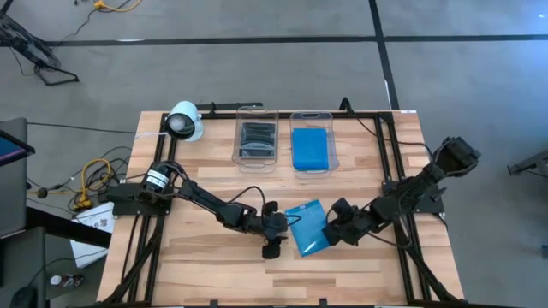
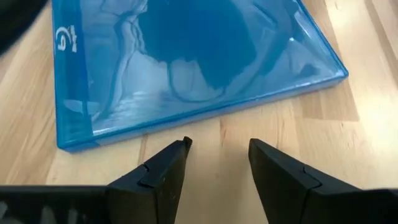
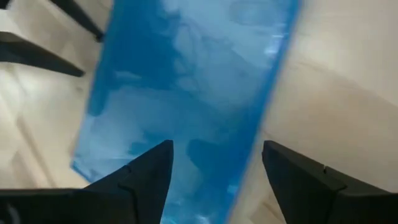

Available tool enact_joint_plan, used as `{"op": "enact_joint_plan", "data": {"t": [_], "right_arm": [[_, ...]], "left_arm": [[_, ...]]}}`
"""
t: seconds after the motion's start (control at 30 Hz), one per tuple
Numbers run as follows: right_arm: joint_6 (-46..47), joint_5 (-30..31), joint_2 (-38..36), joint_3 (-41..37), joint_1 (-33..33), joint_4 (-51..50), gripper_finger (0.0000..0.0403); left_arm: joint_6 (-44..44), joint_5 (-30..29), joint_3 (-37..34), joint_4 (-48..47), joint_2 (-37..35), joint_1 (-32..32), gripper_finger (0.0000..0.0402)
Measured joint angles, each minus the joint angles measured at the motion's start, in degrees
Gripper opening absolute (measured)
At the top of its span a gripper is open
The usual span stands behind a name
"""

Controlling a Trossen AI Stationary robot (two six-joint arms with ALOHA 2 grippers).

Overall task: Pick & place jewel cases by type
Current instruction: Put the blue CD case into the right transparent bin

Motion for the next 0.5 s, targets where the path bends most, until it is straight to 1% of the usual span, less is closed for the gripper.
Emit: {"op": "enact_joint_plan", "data": {"t": [0.13,0.3,0.5], "right_arm": [[-2.9,-3.22,0.67,-0.09,-1.65,5.41,0.0237],[-4.99,-6.5,0.71,-0.17,-3.63,7.58,0.0233],[-8.61,-7.64,0.41,-0.35,-4.44,9.86,0.0233]], "left_arm": [[-2.22,-1.02,0.0,0.05,0.0,0.03,0.0174],[-2.51,-1.82,0.0,0.04,0.0,0.02,0.0174],[-2.7,-2.61,0.0,-0.96,-0.09,0.02,0.0174]]}}
